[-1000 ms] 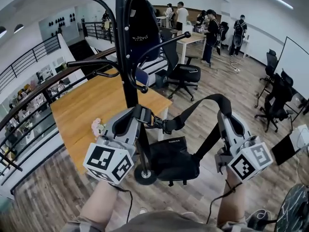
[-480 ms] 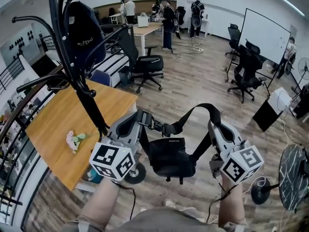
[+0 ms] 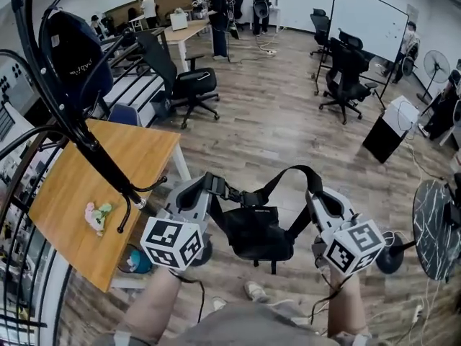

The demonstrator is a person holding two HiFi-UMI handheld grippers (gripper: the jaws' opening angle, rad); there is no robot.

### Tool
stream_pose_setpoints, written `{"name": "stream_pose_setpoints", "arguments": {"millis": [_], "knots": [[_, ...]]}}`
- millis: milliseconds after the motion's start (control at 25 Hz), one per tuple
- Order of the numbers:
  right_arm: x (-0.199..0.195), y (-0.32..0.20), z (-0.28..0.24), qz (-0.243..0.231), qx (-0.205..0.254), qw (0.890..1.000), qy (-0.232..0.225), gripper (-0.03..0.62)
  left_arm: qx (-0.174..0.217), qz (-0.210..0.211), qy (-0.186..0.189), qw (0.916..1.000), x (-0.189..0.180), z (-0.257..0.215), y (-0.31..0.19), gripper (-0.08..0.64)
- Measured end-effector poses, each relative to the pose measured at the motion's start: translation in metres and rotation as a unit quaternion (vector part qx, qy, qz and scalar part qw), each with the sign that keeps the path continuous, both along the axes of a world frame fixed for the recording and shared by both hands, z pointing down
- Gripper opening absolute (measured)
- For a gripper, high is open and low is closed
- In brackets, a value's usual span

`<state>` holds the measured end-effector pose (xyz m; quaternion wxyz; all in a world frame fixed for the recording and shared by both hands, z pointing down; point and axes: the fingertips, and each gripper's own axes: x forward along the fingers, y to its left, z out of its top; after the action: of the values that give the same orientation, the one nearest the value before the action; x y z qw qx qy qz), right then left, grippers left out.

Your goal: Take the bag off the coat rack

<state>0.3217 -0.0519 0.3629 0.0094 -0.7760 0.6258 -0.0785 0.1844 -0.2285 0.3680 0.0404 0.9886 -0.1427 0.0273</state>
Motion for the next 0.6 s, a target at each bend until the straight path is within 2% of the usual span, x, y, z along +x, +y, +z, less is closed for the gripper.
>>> {"name": "stream_pose_setpoints", "arguments": {"millis": [280, 600], "knots": [[0.001, 0.012, 0.04, 0.017, -0.04, 0.998, -0.038, 0.031, -0.024, 0.008, -0.034, 0.9991, 0.012, 0.04, 0.01, 0.015], [-0.005, 0.006, 0.044, 0.012, -0.048, 0.998, -0.036, 0.031, -0.028, 0.006, -0.03, 0.9991, 0.008, 0.039, 0.003, 0.015]]}}
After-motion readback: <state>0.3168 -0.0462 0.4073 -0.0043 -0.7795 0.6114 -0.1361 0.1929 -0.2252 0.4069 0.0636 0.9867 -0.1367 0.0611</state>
